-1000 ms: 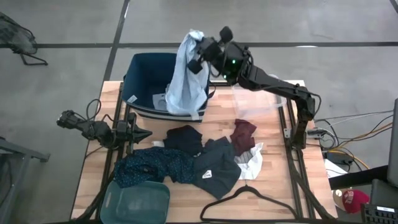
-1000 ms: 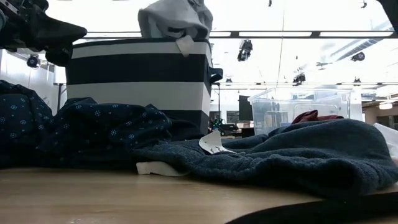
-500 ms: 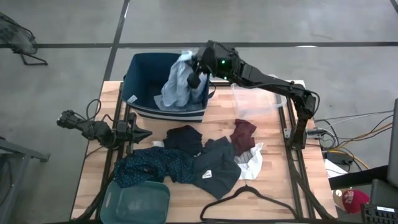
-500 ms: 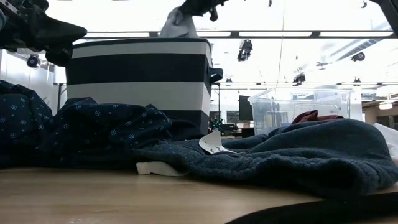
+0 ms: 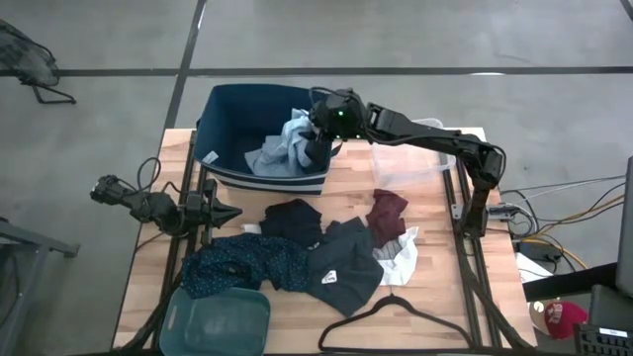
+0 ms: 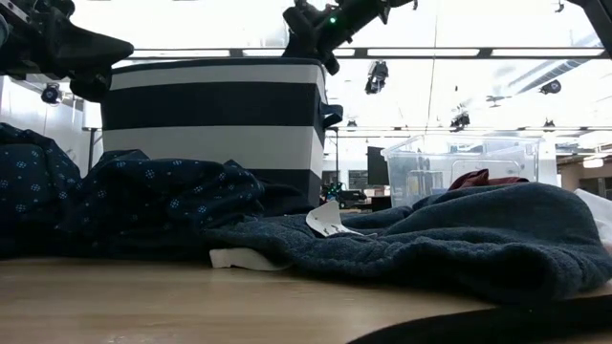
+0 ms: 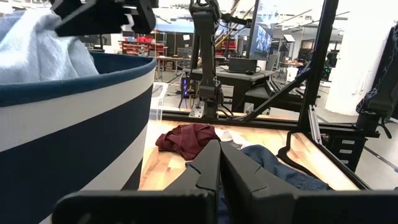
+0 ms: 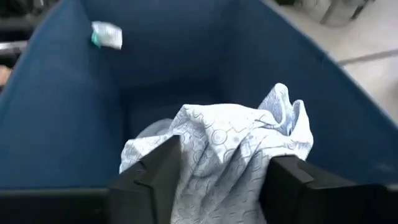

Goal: Pick & Place Cloths
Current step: Put the light blue polo shirt into the blue laundry organizer, then adjust the blue laundry organizer

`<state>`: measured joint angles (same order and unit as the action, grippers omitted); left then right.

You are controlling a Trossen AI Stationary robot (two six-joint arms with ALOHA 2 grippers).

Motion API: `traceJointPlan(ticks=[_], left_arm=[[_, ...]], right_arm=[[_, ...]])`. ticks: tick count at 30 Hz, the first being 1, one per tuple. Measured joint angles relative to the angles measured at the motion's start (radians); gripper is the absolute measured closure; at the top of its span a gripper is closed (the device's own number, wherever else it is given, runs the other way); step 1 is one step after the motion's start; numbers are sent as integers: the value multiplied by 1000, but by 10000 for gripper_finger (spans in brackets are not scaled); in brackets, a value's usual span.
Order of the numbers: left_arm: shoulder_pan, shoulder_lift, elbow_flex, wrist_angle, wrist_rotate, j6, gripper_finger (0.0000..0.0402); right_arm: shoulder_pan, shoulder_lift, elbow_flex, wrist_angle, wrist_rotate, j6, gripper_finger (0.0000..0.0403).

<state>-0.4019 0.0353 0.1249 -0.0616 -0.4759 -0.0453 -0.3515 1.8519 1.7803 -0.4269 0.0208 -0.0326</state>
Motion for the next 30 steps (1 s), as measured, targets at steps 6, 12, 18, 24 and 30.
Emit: traceJointPlan(ticks=[6, 12, 18, 24, 30], left_arm=[[1, 0, 0, 0, 0, 0, 388], [1, 0, 0, 0, 0, 0, 388], [1, 0, 0, 0, 0, 0, 388], [0, 0, 0, 0, 0, 0, 388], [0, 0, 0, 0, 0, 0, 388]], right_arm=[[32, -2, 52, -133, -3, 1, 154], [79, -5, 109, -335, -3, -7, 121], [174, -6, 92, -367, 3, -81, 119], [258, -4, 40, -336, 229, -164, 146], [268, -3, 2, -308, 399, -185, 175]])
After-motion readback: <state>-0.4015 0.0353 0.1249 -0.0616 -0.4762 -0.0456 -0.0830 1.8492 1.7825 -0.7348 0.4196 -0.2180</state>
